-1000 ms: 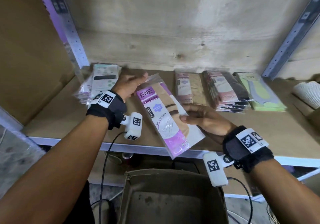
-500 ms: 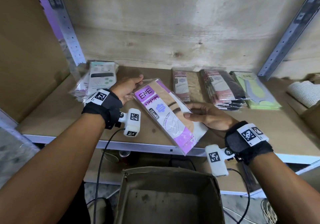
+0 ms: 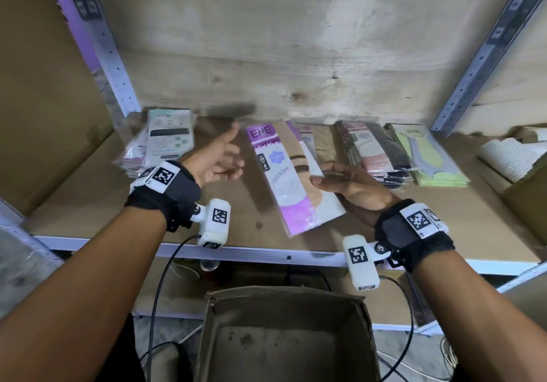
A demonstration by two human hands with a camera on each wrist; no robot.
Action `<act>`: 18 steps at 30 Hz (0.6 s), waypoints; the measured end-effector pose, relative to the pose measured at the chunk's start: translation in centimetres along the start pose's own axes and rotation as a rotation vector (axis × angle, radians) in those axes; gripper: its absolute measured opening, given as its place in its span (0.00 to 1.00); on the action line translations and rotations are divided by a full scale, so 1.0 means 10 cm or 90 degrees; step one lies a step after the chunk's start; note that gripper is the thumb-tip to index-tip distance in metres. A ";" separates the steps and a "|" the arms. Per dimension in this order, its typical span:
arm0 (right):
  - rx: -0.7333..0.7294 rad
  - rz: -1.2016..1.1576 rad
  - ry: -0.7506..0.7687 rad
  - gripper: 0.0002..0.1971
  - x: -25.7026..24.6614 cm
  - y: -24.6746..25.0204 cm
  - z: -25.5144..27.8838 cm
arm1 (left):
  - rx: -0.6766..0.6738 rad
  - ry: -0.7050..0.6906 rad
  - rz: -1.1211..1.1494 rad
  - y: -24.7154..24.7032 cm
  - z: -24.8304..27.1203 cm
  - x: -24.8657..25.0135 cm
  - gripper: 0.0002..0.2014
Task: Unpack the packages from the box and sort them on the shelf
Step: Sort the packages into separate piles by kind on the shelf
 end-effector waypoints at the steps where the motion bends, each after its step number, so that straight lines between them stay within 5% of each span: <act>1: 0.027 -0.029 0.003 0.11 -0.02 -0.04 -0.02 | -0.053 0.003 -0.035 -0.06 0.05 -0.01 0.35; 5: 0.090 -0.035 0.020 0.14 -0.07 -0.23 -0.22 | -0.190 -0.067 -0.111 -0.22 0.15 0.05 0.21; 9: 0.152 0.035 -0.001 0.17 -0.07 -0.41 -0.48 | -0.149 -0.103 -0.106 -0.08 0.09 0.09 0.07; 12: 0.161 0.078 -0.035 0.13 -0.08 -0.51 -0.66 | -0.115 -0.085 -0.112 -0.01 -0.02 0.08 0.09; 18: 0.188 0.494 -0.105 0.18 -0.23 -0.61 -1.04 | 0.003 -0.044 -0.152 0.00 -0.25 0.10 0.16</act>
Point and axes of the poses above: each hand's wrist, its own z-axis away from the middle knuckle, its own y-axis out of the back of the hand, x = y × z, the point moved 3 cm from there along -z, towards the middle knuckle, and after that the axes turned 14 degrees about -z, right-handed, at the moved point
